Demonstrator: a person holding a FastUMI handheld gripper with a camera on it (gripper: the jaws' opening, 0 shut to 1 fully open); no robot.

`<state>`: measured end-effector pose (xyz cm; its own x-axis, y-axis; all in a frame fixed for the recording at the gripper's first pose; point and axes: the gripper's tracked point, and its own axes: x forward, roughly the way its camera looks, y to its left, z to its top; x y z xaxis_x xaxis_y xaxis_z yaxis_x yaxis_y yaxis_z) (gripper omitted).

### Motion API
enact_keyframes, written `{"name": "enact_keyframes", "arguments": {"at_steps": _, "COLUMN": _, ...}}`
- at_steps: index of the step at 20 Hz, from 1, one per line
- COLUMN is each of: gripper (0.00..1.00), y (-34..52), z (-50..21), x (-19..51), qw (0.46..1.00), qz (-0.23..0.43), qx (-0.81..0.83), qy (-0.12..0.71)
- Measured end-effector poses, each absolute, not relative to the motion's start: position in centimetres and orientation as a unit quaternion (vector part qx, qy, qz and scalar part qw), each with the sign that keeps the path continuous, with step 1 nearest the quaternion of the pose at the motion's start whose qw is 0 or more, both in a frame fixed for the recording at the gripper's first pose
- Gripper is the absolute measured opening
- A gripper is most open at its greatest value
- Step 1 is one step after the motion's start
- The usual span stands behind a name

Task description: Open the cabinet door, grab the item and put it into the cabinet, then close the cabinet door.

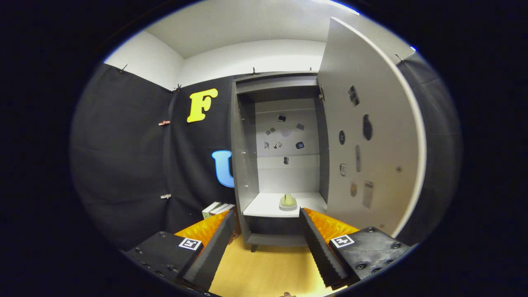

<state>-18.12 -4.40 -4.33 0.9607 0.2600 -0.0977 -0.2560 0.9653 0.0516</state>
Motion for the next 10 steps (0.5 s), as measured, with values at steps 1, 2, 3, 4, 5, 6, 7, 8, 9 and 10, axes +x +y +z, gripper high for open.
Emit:
{"name": "enact_keyframes", "arguments": {"at_steps": 1, "gripper": 0.98, "y": -6.1, "z": -4.4, "x": -19.7, "qw": 0.99, "qz": 0.129, "qx": 0.008, "qy": 0.058}}
{"name": "enact_keyframes", "arguments": {"at_steps": 2, "gripper": 0.98, "y": -8.0, "z": -4.6, "x": -21.2, "qw": 0.99, "qz": 0.126, "qx": -0.001, "qy": 0.067}}
{"name": "enact_keyframes", "arguments": {"at_steps": 3, "gripper": 0.98, "y": -9.6, "z": -4.5, "x": -22.5, "qw": 0.99, "qz": 0.125, "qx": -0.006, "qy": 0.071}}
{"name": "enact_keyframes", "arguments": {"at_steps": 4, "gripper": 0.98, "y": -11.4, "z": -4.3, "x": -23.6, "qw": 0.99, "qz": 0.123, "qx": -0.008, "qy": 0.074}}
{"name": "enact_keyframes", "arguments": {"at_steps": 5, "gripper": 0.98, "y": -13.3, "z": -4.1, "x": -24.3, "qw": 0.99, "qz": 0.116, "qx": -0.007, "qy": 0.075}}
{"name": "enact_keyframes", "arguments": {"at_steps": 6, "gripper": 0.98, "y": -15.4, "z": -4.0, "x": -24.7, "qw": 0.991, "qz": 0.107, "qx": -0.005, "qy": 0.075}}
{"name": "enact_keyframes", "arguments": {"at_steps": 7, "gripper": 0.98, "y": -17.4, "z": -3.9, "x": -25.0, "qw": 0.992, "qz": 0.097, "qx": -0.002, "qy": 0.075}}
{"name": "enact_keyframes", "arguments": {"at_steps": 8, "gripper": 0.98, "y": -19.4, "z": -3.9, "x": -24.9, "qw": 0.993, "qz": 0.085, "qx": 0.003, "qy": 0.076}}
{"name": "enact_keyframes", "arguments": {"at_steps": 9, "gripper": 0.97, "y": -21.2, "z": -3.8, "x": -24.5, "qw": 0.994, "qz": 0.075, "qx": 0.01, "qy": 0.073}}
{"name": "enact_keyframes", "arguments": {"at_steps": 10, "gripper": 0.97, "y": -22.7, "z": -3.8, "x": -24.0, "qw": 0.995, "qz": 0.07, "qx": 0.018, "qy": 0.073}}
